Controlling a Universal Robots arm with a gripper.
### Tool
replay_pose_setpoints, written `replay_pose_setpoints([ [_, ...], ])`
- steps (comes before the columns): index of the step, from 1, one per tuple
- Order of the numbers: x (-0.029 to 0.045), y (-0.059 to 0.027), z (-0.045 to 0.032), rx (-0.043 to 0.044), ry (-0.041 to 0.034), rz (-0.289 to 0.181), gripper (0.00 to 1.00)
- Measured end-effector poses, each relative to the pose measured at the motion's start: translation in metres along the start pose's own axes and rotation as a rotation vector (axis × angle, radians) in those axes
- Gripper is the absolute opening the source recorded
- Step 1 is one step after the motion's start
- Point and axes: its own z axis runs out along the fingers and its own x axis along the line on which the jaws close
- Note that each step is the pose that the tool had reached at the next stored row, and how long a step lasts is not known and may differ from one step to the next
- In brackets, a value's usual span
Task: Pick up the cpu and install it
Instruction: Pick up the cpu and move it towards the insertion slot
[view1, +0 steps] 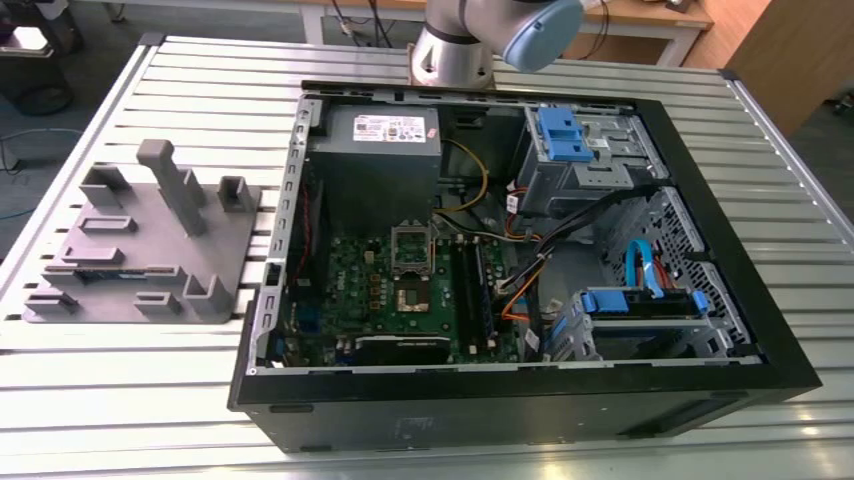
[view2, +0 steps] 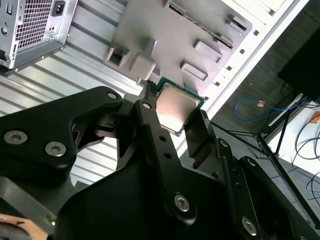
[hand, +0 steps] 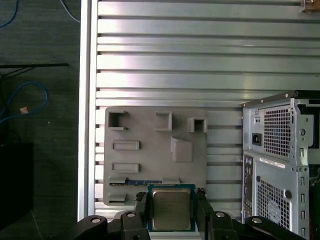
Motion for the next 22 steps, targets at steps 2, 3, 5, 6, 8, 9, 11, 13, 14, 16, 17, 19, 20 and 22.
replay_pose_setpoints([
  [2, -0.0014, 0.0, 0.0, 0.0001, 0.0002, 0.0, 0.47],
  [3, -0.002, 0.0, 0.0001, 0.0, 0.0001, 0.0, 0.47],
  [5, -0.0034, 0.0, 0.0001, 0.0, 0.0002, 0.0, 0.47],
  [6, -0.0042, 0.0, 0.0001, 0.0001, 0.0003, 0.0, 0.47],
  [8, -0.0055, 0.0, 0.0002, 0.0, 0.0003, 0.0, 0.47],
  [9, -0.0062, 0.0, 0.0003, 0.0, 0.0002, 0.0, 0.47],
  [11, -0.0076, 0.0001, 0.0003, 0.0001, 0.0004, 0.0, 0.47],
  [13, -0.009, 0.0001, 0.0004, 0.0, 0.0004, 0.0, 0.47],
  [14, -0.0097, 0.0, 0.0004, 0.0, 0.0004, 0.0, 0.47],
  [16, -0.0111, 0.0001, 0.0004, 0.0, 0.0006, 0.0, 0.47],
  [17, -0.0118, 0.0001, 0.0004, 0.0001, 0.0006, 0.0, 0.47],
  [19, -0.0131, 0.0001, 0.0005, 0.0, 0.0006, 0.0, 0.47],
  [20, -0.0138, 0.0001, 0.0006, 0.0, 0.0006, 0.0, 0.47],
  [22, -0.0162, 0.0001, 0.0007, 0.0, 0.0007, 0.0, 0.47],
])
